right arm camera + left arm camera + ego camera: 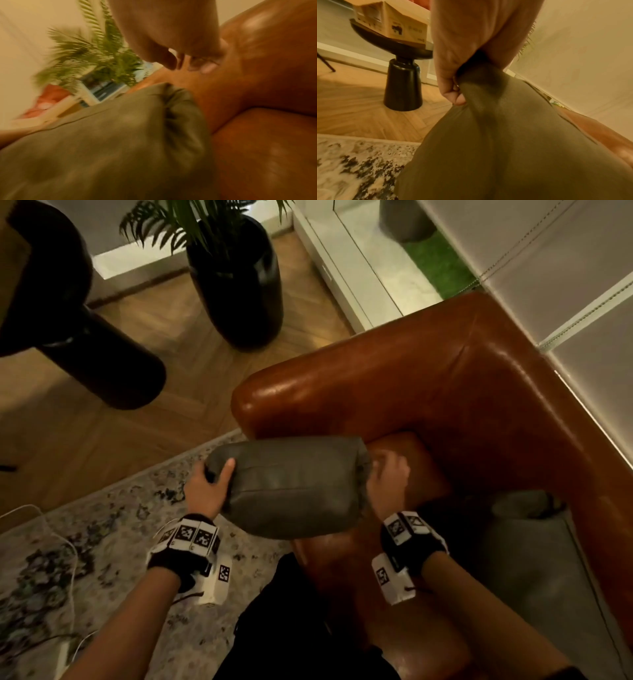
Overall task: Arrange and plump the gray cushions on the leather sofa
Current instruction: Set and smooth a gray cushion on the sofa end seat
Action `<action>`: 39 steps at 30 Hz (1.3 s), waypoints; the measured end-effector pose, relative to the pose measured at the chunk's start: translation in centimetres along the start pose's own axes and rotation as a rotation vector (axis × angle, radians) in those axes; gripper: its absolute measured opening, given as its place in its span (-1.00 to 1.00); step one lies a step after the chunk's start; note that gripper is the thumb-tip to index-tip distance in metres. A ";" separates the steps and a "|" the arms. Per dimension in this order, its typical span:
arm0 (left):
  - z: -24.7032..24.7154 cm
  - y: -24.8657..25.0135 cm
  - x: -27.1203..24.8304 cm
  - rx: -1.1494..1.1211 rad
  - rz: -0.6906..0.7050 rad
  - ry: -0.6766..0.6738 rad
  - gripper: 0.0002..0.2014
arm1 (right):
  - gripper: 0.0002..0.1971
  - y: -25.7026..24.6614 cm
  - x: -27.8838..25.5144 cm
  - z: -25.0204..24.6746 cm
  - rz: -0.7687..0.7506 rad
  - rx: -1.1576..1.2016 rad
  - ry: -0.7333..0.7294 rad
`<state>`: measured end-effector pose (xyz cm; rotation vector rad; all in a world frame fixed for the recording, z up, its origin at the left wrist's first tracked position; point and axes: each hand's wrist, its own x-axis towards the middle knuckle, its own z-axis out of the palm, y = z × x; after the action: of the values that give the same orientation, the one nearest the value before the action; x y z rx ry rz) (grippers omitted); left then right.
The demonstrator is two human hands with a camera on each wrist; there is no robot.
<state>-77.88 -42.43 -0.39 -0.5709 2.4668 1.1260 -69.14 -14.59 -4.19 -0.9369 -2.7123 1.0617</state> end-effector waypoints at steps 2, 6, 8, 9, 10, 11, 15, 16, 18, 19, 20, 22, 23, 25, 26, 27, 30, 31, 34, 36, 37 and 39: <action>0.0 -0.1 0.4 0.011 -0.022 0.015 -0.32 | -0.76 2.0 1.1 -0.2 0.226 0.029 -0.206; 1.2 -0.7 -0.7 -0.292 0.014 0.200 -0.55 | -0.55 2.2 0.8 1.2 0.302 0.047 -0.311; 1.9 -1.1 -1.8 -0.340 -0.035 0.243 -0.67 | -0.50 1.8 0.1 1.8 0.398 0.087 -0.257; 2.2 -1.4 -2.2 -0.339 -0.062 0.243 -0.68 | -0.54 1.7 -0.2 1.8 0.424 0.091 -0.233; 2.4 -1.6 -2.4 -0.322 -0.071 0.236 -0.67 | -0.61 1.9 -0.4 1.8 0.425 0.077 -0.218; 2.3 -1.6 -2.5 -0.280 -0.059 0.226 -0.67 | -0.67 2.2 -0.5 1.7 0.415 0.085 -0.201; -0.9 -0.4 -1.8 -0.088 0.043 0.240 -0.59 | -0.76 3.5 -0.4 -1.5 0.549 0.665 -0.248; -1.9 0.0 -1.4 -0.064 0.061 0.239 -0.55 | -0.76 3.9 -0.4 -2.9 0.566 0.866 -0.304; -2.5 0.3 -0.4 -0.001 0.097 0.232 -0.52 | -0.70 4.3 0.2 -6.0 0.532 1.082 -0.440; -2.2 0.4 0.0 0.058 0.127 0.227 -0.52 | -0.68 4.7 0.7 -7.1 0.500 1.096 -0.495; -1.4 0.5 0.3 0.122 0.174 0.217 -0.54 | -0.64 5.2 1.4 -7.8 0.499 1.069 -0.506; 1.3 0.6 0.6 0.233 0.260 0.157 -0.60 | -0.39 6.0 2.5 -7.9 0.516 0.859 -0.413; 2.8 0.8 0.5 0.261 0.264 0.113 -0.63 | -0.33 6.4 2.7 -7.5 0.506 0.665 -0.315; 5.2 1.5 0.2 0.270 0.182 0.053 -0.63 | -0.49 6.5 2.6 -6.4 0.360 0.236 -0.053; 6.0 2.0 0.0 0.243 0.131 0.065 -0.61 | -0.59 6.3 2.4 -5.9 0.258 0.122 0.033; 6.5 2.4 0.0 0.206 0.089 0.089 -0.60 | -0.67 6.0 2.3 -5.6 0.173 0.062 0.054; 6.6 3.1 0.1 0.141 0.044 0.064 -0.52 | -0.75 4.5 2.7 -5.6 0.123 -0.139 -0.054; 6.5 3.1 0.2 0.151 0.046 0.028 -0.50 | -0.71 4.1 3.0 -5.7 0.140 -0.208 -0.079; 6.4 2.9 0.2 0.231 0.103 -0.008 -0.53 | -0.63 3.1 4.2 -5.8 0.134 -0.420 -0.104; 6.3 3.0 -0.1 0.259 0.136 0.022 -0.61 | -0.80 2.6 4.9 -6.0 0.079 -0.499 -0.123; 6.3 3.1 -0.2 0.254 0.142 0.032 -0.64 | -0.85 2.5 5.2 -6.2 0.063 -0.504 -0.136; 6.0 3.5 -0.2 0.229 0.130 0.031 -0.66 | -0.83 3.0 5.7 -6.7 0.037 -0.423 -0.163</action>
<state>-78.52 -35.66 -1.78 -0.3675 2.6446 0.8686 -70.28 -5.70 -1.80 -0.9914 -3.1398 0.5970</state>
